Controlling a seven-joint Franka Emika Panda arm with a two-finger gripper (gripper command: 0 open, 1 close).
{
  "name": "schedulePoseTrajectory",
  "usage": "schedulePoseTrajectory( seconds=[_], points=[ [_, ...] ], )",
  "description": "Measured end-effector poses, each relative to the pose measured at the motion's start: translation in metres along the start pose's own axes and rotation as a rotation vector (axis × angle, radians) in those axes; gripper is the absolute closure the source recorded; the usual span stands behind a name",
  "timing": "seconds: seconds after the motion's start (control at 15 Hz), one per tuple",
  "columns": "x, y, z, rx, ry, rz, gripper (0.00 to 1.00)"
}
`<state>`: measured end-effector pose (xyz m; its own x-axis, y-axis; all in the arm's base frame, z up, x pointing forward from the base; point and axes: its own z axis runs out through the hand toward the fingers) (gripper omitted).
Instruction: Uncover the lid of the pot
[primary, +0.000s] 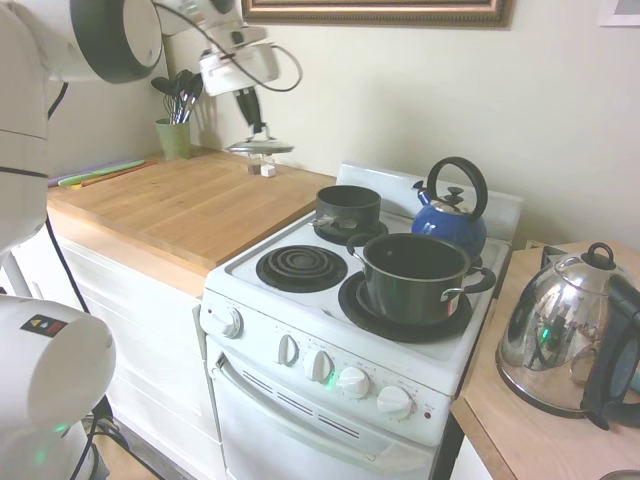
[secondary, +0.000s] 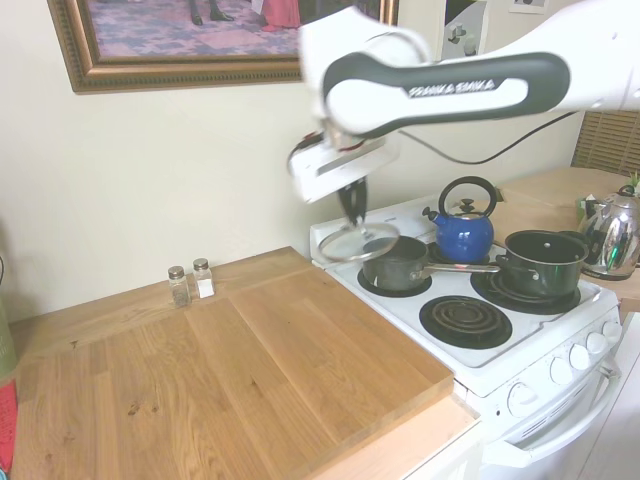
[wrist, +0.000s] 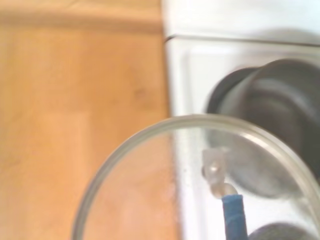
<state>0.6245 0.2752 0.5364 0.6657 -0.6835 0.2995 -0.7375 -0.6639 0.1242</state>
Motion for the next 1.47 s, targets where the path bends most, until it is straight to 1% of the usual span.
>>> schedulePoseTrajectory(
  seconds=[0.07, 0.2, 0.33, 0.47, 0.6, 0.73, 0.8, 0.93, 1.0, 1.07, 1.47],
  points=[
    [-0.021, -0.019, 0.015, -0.036, 0.008, -0.018, 1.0],
    [-0.045, -0.051, 0.063, -0.117, 0.004, -0.04, 1.0],
    [-0.047, -0.069, 0.105, -0.18, -0.009, -0.039, 1.0],
    [-0.045, -0.079, 0.127, -0.214, -0.018, -0.037, 1.0],
    [-0.047, -0.087, 0.134, -0.223, -0.037, -0.044, 1.0],
    [-0.048, -0.09, 0.136, -0.226, -0.076, -0.056, 1.0],
    [-0.047, -0.091, 0.136, -0.219, -0.116, -0.07, 1.0],
    [-0.04, -0.089, 0.135, -0.185, -0.217, -0.101, 1.0],
    [-0.035, -0.087, 0.135, -0.177, -0.246, -0.106, 1.0],
    [-0.032, -0.086, 0.137, -0.175, -0.261, -0.108, 0.0],
    [-0.027, -0.085, 0.136, -0.174, -0.266, -0.112, 0.0]
  ],
)
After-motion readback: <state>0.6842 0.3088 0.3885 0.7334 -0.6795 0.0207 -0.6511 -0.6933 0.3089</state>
